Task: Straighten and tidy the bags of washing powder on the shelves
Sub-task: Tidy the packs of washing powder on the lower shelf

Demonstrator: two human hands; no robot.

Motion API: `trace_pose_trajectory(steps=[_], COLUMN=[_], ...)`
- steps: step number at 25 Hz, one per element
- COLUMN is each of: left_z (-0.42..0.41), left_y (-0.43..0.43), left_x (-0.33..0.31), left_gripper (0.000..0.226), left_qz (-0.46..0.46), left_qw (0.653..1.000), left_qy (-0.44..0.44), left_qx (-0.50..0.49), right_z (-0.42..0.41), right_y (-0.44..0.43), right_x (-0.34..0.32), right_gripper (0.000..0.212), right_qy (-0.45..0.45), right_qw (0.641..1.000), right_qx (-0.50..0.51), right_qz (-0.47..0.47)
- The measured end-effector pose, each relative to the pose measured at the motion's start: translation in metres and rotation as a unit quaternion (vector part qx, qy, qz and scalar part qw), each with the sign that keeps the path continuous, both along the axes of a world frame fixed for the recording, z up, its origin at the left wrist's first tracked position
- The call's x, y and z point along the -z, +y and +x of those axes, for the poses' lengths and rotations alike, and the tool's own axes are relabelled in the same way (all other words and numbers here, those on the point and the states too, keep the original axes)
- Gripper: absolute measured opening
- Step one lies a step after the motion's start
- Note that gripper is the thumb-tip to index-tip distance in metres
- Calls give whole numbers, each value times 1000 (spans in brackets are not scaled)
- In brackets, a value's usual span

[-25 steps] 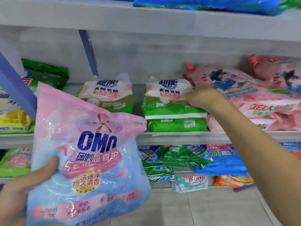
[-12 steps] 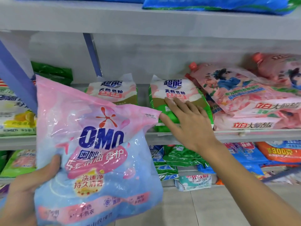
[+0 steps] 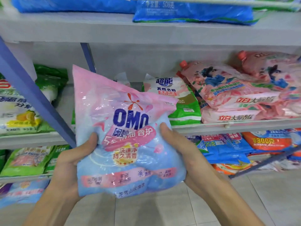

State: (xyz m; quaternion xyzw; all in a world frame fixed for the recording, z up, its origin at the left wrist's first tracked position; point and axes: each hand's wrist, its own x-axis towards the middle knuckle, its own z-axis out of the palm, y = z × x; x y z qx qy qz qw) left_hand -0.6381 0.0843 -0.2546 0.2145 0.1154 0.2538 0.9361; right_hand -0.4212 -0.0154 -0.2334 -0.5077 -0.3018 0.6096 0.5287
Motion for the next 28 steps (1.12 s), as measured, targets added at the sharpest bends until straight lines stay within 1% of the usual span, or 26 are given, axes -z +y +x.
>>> trace_pose_trajectory(steps=[1, 2, 3, 5, 6, 7, 8, 11, 13, 14, 16, 19, 20, 21, 22, 23, 25, 28], left_z=[3, 4, 8, 16, 21, 29, 34, 49, 57, 60, 68, 87, 95, 104, 116, 126, 147, 180], left_y=[-4, -6, -11, -15, -17, -20, -23, -39, -55, -63, -84, -114, -124, -133, -147, -159, -180, -206], left_x=[-13, -17, -22, -35, -37, -44, -51, -75, -93, -100, -117, -145, -155, -164, -176, -185, -200, -213], left_gripper=[71, 74, 76, 81, 82, 79, 75, 63, 55, 51, 46, 40, 41, 48, 55, 56, 44, 46], left_qz=[40, 96, 129, 121, 111, 93, 91, 113, 137, 146, 150, 133, 139, 151, 165, 176, 187, 202], left_qw=[997, 986, 972, 965, 963, 960, 956, 950, 946, 945, 951, 960, 960, 960, 958, 957, 956, 947], left_qy=[70, 129, 186, 230, 246, 262, 280, 292, 292, 289, 269, 246, 243, 235, 233, 229, 228, 248], left_qx=[-18, -35, -56, -23, -3, -6, -8, -5, -28, -36, -38, -27, -24, -18, -11, -2, 12, 22], right_z=[0, 0, 2, 19, 26, 30, 34, 44, 52, 56, 64, 78, 84, 89, 98, 106, 124, 147], right_y=[5, -6, -22, -40, -42, -49, -58, -81, -96, -104, -124, -162, -176, -189, -204, -217, -240, -269], right_x=[3, 3, 1, -1, -7, -18, -27, -45, -55, -62, -82, -117, -128, -136, -145, -151, -161, -171], right_gripper=[52, 47, 47, 44, 41, 40, 42, 52, 58, 58, 50, 44, 44, 43, 43, 44, 48, 46], right_qy=[-6, 20, 18, -23, -38, -46, -56, -71, -50, -19, 29, 69, 79, 86, 87, 80, 54, 28], right_qw=[999, 998, 996, 985, 980, 975, 973, 971, 970, 970, 974, 975, 973, 972, 970, 968, 961, 948], right_qx=[35, 53, 90, 172, 194, 218, 221, 223, 237, 242, 223, 204, 211, 216, 225, 237, 270, 317], right_qz=[-21, -11, -4, -3, 10, 21, 36, 49, 35, 21, -9, -45, -43, -34, -22, -11, -2, 27])
